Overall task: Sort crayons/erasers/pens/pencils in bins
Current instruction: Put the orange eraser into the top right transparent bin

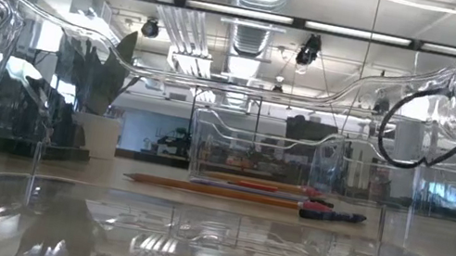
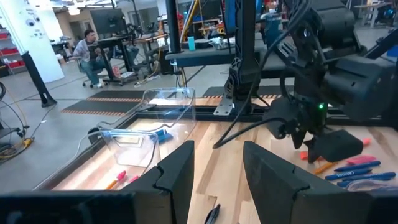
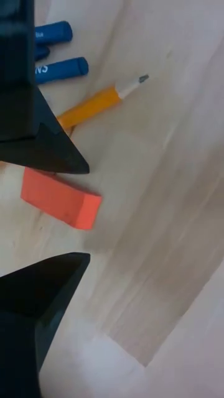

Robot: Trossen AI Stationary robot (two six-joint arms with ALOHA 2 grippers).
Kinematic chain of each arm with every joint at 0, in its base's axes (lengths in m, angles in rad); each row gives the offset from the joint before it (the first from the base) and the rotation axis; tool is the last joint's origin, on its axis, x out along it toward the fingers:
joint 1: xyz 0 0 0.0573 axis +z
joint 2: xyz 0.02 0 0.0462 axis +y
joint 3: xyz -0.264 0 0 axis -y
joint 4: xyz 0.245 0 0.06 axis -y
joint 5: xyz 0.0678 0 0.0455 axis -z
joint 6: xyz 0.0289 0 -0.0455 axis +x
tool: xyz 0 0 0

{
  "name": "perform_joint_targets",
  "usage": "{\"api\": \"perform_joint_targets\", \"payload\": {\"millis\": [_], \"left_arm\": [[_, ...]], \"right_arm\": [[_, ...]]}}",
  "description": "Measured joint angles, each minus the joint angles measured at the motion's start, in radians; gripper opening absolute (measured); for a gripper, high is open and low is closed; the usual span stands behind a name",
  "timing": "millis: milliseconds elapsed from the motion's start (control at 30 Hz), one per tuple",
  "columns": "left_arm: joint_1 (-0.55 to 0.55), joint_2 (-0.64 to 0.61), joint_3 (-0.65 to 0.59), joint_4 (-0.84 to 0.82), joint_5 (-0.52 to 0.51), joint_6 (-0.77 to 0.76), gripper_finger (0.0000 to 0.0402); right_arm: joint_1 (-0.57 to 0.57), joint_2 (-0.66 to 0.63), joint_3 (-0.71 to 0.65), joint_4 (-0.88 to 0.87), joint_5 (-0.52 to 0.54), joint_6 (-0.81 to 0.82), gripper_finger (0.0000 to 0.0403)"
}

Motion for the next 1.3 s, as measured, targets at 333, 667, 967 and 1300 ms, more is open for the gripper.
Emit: {"api": "perform_joint_targets", "payload": {"millis": [333, 667, 967, 1300], "left_arm": [[0.0, 0.0, 0.004, 0.0, 0.0, 0.0, 0.0125], [-0.001, 0.0, 0.005, 0.0, 0.0, 0.0, 0.0125], [-0.001, 0.0, 0.005, 0.0, 0.0, 0.0, 0.0125], [0.0, 0.0, 0.005, 0.0, 0.0, 0.0, 0.0125]], "right_arm": [[0.018, 0.017, 0.002, 0.019, 0.017, -0.056, 0.0173], [0.019, 0.015, 0.001, 0.036, 0.033, -0.102, 0.0117], [0.019, 0.011, 0.0, 0.031, 0.053, -0.157, 0.0091], [0.013, -0.125, -0.004, -0.001, 0.194, -0.19, 0.0091]]}}
